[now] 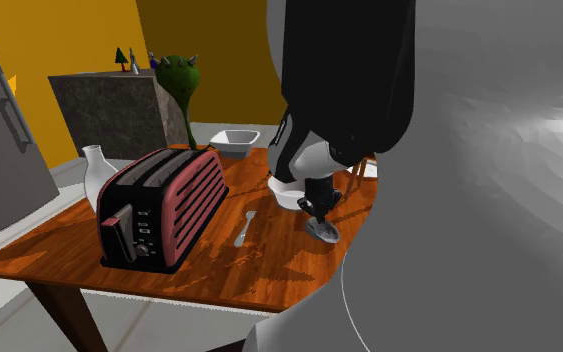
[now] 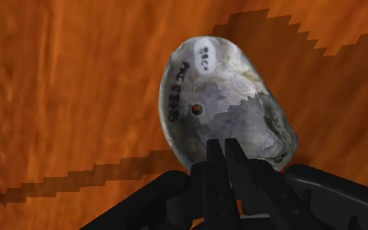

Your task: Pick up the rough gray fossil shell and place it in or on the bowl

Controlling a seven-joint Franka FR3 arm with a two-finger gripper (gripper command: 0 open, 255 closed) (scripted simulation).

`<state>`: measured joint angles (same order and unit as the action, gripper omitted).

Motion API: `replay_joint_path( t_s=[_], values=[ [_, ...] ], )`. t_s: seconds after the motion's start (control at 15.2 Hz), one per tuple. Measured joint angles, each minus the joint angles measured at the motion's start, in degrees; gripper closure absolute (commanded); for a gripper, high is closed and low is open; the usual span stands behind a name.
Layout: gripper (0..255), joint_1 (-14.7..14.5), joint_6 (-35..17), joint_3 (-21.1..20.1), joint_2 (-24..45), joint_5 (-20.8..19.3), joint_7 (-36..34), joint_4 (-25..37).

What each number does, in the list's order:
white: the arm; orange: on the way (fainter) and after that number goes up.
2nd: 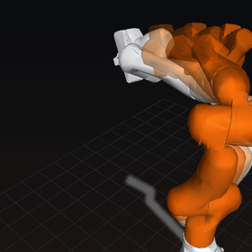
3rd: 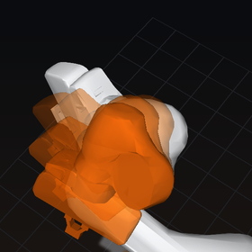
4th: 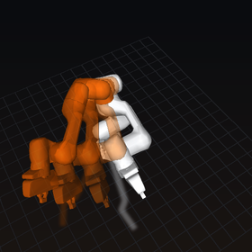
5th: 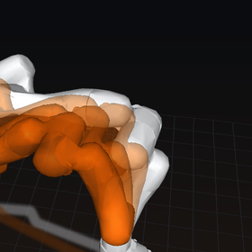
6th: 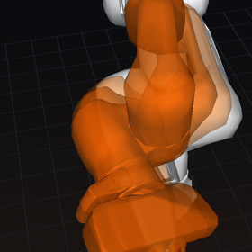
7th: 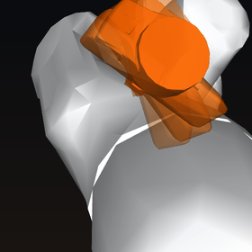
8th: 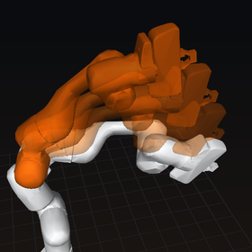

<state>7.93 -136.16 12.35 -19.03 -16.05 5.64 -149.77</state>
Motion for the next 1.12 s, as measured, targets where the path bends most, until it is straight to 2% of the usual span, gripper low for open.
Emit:
replay_joint_path(
  t_s=[0.26, 0.33, 0.46, 0.73, 0.86, 1.12],
  values=[
    [255, 0.01, -0.01, 0.01, 0.01, -0.01, 0.00, -0.02],
    [0, 0.01, -0.01, 0.01, 0.01, -0.01, 0.00, -0.02],
    [0, 0.41, -0.21, -1.48, -1.16, -1.43, -2.39, -1.12],
    [0, 2.46, 0.46, -13.16, -6.85, -9.90, -23.27, -6.30],
    [0, 3.35, -0.58, -14.76, -6.45, -11.82, -26.92, -7.01],
    [0, 4.88, -4.13, -15.18, -3.72, -14.45, -29.50, -7.87]
  ],
)
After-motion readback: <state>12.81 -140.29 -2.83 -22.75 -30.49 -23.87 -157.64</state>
